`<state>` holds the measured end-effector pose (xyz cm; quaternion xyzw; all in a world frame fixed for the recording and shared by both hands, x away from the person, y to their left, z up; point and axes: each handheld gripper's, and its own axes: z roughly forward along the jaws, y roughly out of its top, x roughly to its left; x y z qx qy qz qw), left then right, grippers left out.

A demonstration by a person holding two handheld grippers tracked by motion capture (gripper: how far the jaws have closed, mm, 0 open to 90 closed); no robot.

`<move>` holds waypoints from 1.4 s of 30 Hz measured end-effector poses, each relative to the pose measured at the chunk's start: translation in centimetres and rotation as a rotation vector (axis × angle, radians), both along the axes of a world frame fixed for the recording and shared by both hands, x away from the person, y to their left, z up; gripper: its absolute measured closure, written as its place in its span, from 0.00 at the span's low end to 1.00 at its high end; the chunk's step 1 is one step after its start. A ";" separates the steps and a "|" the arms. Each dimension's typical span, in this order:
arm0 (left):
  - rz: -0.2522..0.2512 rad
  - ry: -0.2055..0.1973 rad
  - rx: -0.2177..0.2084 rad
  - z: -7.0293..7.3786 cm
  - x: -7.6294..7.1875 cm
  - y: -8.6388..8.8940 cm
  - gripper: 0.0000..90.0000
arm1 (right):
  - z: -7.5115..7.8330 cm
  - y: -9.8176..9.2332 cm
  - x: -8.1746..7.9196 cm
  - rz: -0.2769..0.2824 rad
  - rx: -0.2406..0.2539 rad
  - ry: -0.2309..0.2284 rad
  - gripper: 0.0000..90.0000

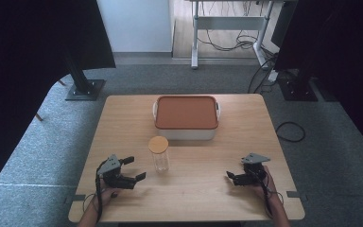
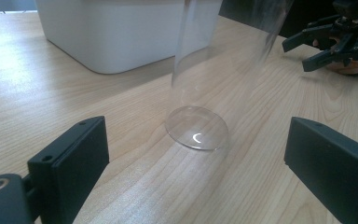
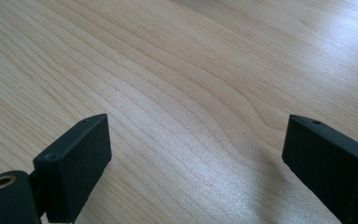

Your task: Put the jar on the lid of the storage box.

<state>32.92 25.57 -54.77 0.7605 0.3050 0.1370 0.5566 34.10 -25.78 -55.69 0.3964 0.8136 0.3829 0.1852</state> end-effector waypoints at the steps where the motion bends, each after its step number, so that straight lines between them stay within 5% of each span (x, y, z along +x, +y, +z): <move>1: 0.000 -0.001 0.004 0.0 0.0 0.0 0.07 | 0.0 0.0 0.0 0.000 -0.001 0.000 0.09; 24: 0.005 -0.021 0.009 0.1 -0.1 -0.2 0.06 | 0.0 0.2 0.0 -0.002 -0.015 0.004 0.09; 42: -0.003 -0.111 0.005 2.5 -0.8 -1.3 0.05 | 0.0 0.2 0.0 -0.005 -0.017 0.002 0.09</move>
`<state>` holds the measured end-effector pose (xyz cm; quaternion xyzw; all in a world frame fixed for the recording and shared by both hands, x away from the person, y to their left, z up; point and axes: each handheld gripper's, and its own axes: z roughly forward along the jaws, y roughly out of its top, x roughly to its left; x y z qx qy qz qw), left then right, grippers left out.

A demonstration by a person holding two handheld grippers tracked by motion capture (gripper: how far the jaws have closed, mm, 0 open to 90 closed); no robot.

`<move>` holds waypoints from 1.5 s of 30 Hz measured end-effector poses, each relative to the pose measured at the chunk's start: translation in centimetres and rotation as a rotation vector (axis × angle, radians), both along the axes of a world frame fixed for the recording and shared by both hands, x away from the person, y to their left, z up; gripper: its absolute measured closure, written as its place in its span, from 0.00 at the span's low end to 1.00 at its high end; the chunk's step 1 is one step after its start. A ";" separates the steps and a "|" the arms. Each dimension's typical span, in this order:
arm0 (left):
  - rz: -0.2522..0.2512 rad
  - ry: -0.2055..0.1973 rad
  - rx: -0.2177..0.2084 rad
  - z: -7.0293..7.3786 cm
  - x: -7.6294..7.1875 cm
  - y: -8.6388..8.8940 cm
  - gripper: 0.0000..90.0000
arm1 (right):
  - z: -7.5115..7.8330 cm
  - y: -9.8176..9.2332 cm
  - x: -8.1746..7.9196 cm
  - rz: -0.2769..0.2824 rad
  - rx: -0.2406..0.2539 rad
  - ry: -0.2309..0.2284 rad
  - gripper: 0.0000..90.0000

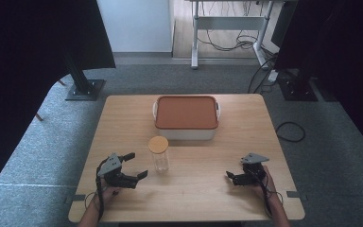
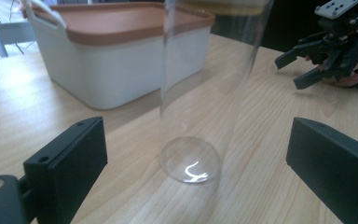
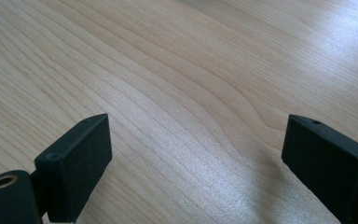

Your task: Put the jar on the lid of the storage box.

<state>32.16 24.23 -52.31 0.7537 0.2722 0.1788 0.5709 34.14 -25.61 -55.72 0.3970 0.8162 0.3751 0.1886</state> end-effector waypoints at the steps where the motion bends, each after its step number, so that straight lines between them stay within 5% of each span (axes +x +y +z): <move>1: 0.000 -0.006 0.007 0.1 0.0 -0.1 0.05 | 0.0 0.0 0.0 0.000 0.000 0.000 0.09; 9: -0.011 -0.030 0.027 0.4 0.2 -0.9 0.05 | 0.0 0.0 0.0 -0.003 -0.002 -0.001 0.09; 21: -0.021 -0.045 -0.008 0.9 1.1 -1.7 0.05 | 0.0 0.0 0.0 -0.003 -0.004 0.000 0.09; 45: -0.053 -0.086 0.054 1.1 1.7 -4.4 0.05 | 0.0 0.1 0.0 -0.016 -0.018 -0.001 0.09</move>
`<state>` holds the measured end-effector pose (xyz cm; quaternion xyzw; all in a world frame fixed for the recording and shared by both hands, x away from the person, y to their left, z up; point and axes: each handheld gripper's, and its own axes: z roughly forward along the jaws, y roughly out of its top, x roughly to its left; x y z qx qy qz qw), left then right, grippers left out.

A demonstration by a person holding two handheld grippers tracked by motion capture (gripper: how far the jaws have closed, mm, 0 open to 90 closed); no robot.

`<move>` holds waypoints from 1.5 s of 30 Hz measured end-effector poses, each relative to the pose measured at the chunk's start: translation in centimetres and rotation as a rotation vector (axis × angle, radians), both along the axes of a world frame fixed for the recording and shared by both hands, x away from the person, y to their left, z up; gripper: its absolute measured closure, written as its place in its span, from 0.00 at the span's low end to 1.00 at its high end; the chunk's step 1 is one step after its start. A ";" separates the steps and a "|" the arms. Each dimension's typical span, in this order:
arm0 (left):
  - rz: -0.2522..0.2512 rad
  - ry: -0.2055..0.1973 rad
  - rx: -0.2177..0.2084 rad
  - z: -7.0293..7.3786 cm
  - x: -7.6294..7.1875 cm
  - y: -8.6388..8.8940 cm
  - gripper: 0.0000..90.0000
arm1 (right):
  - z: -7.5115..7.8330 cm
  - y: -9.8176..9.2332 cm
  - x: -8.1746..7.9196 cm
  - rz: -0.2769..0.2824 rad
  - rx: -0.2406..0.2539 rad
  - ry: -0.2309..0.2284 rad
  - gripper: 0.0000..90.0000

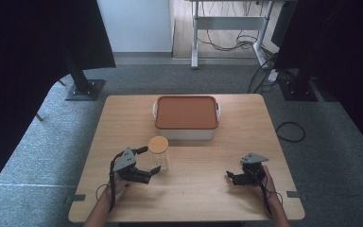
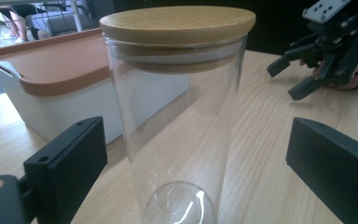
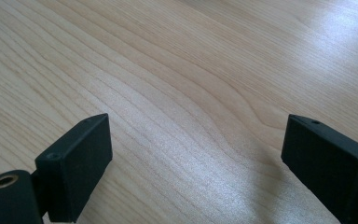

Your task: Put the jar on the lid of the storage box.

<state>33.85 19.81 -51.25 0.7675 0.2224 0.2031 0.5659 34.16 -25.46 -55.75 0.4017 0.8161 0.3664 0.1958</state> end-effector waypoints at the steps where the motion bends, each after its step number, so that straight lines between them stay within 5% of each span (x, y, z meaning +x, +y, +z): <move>1: -0.001 0.000 0.001 0.0 0.1 -0.1 0.05 | 0.0 0.0 0.0 -0.001 -0.001 -0.001 0.09; 12: 0.006 -0.004 0.027 -0.1 0.8 -1.5 0.05 | 0.0 0.0 0.0 -0.003 -0.004 0.000 0.09; 29: 0.011 0.006 0.000 -0.1 2.5 -2.9 0.06 | 0.0 0.0 0.0 -0.003 -0.005 0.000 0.09; 45: 0.026 0.011 -0.015 -0.4 3.2 -3.5 0.20 | 0.0 0.1 0.0 0.000 -0.008 -0.001 0.09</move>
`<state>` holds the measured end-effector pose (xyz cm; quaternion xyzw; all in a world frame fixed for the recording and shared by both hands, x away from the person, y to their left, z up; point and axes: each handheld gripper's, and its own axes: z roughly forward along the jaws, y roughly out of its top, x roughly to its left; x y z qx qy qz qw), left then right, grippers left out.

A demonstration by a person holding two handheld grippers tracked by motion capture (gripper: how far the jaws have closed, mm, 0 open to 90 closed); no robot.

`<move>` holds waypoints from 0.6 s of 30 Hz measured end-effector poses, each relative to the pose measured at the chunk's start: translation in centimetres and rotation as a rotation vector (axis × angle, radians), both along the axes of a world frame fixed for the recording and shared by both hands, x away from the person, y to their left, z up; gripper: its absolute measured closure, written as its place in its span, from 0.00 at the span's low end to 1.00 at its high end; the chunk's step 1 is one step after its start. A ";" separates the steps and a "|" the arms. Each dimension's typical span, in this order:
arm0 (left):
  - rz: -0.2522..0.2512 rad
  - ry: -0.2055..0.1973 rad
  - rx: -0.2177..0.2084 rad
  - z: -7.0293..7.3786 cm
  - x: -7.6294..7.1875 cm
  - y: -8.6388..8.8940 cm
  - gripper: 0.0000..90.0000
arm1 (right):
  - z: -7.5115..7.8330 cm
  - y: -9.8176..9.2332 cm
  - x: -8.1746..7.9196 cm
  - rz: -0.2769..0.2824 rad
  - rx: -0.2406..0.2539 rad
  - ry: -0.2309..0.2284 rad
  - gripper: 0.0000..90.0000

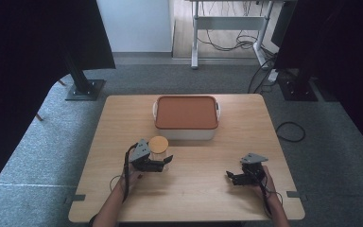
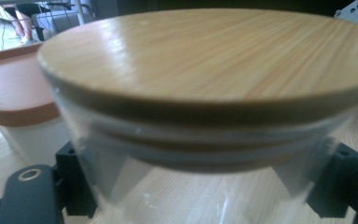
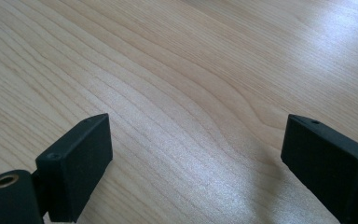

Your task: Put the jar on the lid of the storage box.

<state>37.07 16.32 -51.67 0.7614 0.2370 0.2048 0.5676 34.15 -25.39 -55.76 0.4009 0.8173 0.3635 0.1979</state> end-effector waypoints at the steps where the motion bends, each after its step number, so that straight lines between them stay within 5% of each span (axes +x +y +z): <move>1: 0.007 0.002 -0.002 -0.1 0.0 0.1 0.22 | 0.0 0.0 0.0 0.000 0.000 0.000 0.09; 18: 0.021 0.004 -0.008 -0.3 0.0 0.1 0.28 | 0.0 0.0 0.0 0.002 0.000 0.000 0.09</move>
